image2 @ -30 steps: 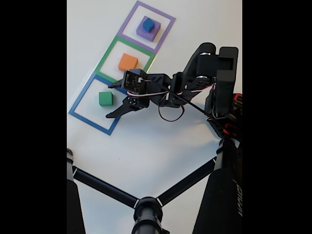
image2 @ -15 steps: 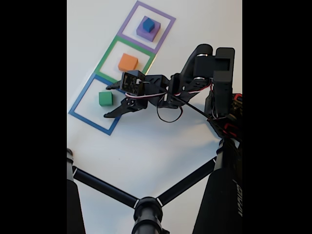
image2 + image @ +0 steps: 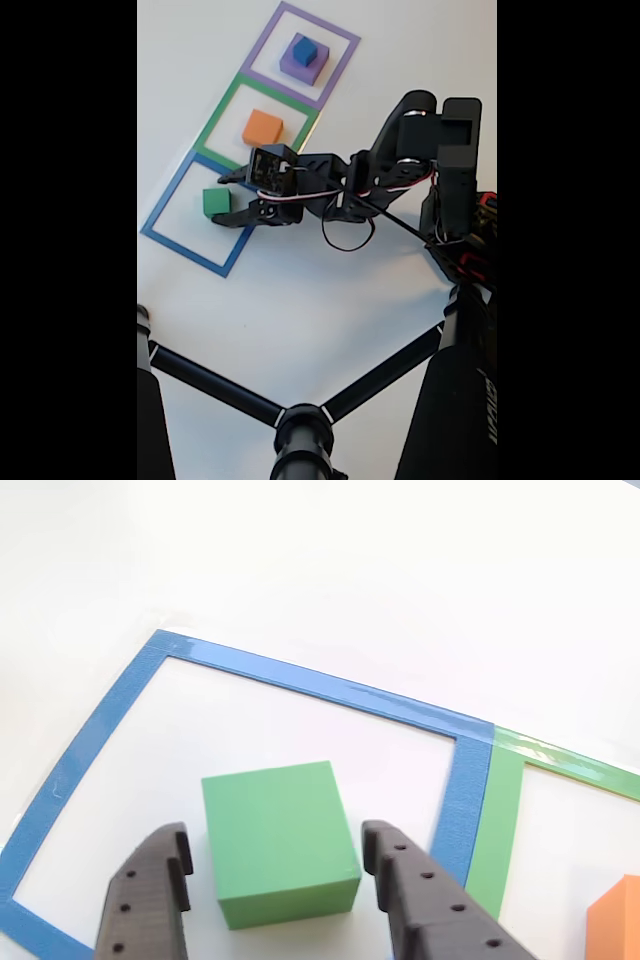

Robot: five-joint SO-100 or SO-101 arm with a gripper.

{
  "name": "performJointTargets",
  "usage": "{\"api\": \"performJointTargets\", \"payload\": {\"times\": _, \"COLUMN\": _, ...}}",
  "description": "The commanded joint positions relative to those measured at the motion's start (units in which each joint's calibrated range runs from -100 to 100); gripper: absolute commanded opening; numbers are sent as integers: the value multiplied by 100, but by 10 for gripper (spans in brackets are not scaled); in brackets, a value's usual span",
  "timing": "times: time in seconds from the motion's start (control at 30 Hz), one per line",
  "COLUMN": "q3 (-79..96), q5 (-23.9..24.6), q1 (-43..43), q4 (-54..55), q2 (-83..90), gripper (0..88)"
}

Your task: Tower of hanoi

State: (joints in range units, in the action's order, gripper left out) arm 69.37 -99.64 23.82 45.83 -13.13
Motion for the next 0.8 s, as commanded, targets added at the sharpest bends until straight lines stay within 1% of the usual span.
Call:
{"api": "performJointTargets", "payload": {"times": 0.0, "q3": -19, "q5": -36, "q1": 25, "q4": 81, "q2": 1, "gripper": 151}}
{"api": "performJointTargets", "payload": {"times": 0.1, "q3": -9, "q5": -36, "q1": 25, "q4": 81, "q2": 1, "gripper": 130}}
{"api": "performJointTargets", "payload": {"times": 0.5, "q3": 118, "q5": -36, "q1": 15, "q4": 89, "q2": 1, "gripper": 103}}
{"api": "performJointTargets", "payload": {"times": 0.77, "q3": 127, "q5": -36, "q1": -4, "q4": 89, "q2": 122, "gripper": 103}}
